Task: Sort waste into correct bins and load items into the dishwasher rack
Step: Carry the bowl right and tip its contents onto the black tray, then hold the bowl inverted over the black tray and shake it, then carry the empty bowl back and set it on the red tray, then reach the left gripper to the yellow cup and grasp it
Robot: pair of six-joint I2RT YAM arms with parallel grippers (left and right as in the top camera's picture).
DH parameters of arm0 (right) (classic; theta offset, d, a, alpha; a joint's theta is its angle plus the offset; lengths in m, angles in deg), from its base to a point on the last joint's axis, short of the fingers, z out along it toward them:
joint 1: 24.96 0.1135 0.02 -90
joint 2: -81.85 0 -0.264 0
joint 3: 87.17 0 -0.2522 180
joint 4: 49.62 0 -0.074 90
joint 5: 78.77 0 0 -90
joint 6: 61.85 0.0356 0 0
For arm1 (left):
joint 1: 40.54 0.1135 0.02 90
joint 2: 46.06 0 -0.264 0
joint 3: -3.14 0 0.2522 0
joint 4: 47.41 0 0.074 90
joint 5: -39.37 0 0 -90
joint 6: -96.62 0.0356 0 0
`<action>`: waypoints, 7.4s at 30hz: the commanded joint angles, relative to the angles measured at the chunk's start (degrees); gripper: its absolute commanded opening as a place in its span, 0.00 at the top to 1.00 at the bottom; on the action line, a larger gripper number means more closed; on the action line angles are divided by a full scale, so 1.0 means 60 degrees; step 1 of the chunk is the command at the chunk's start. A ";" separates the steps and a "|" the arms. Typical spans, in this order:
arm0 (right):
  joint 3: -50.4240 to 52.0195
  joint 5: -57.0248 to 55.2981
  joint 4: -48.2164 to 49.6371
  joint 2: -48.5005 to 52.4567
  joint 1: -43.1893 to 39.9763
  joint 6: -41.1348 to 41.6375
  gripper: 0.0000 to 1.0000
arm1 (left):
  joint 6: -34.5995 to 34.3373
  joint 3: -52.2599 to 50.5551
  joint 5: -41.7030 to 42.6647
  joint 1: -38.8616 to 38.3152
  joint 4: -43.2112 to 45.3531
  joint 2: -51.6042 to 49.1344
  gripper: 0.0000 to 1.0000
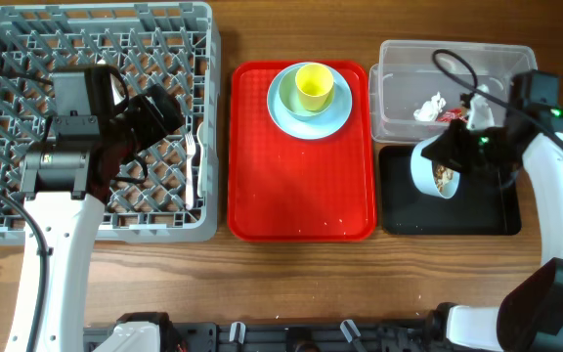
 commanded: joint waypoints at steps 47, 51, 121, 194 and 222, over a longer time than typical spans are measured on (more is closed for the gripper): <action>0.3031 0.7373 0.0714 -0.0474 -0.4353 -0.3858 0.96 | -0.0091 0.0011 0.0084 0.0033 0.0025 -0.0007 0.00; 0.3031 0.7817 0.0240 -0.0474 -0.4353 -0.4288 0.96 | -0.0091 0.0011 0.0084 0.0033 0.0025 -0.0007 0.00; 0.3027 0.7377 -0.0419 -0.0619 -0.3872 -0.6109 0.96 | -0.0091 0.0011 0.0084 0.0033 0.0022 -0.0007 0.00; 0.0827 -0.8983 0.0976 -0.2353 0.7242 0.4492 0.00 | -0.0091 0.0011 0.0084 0.0033 0.0025 -0.0007 0.00; 0.0827 -0.8983 0.1548 -0.2346 0.7242 0.4492 0.00 | -0.0091 0.0011 0.2499 -0.1953 0.1188 -0.0565 0.96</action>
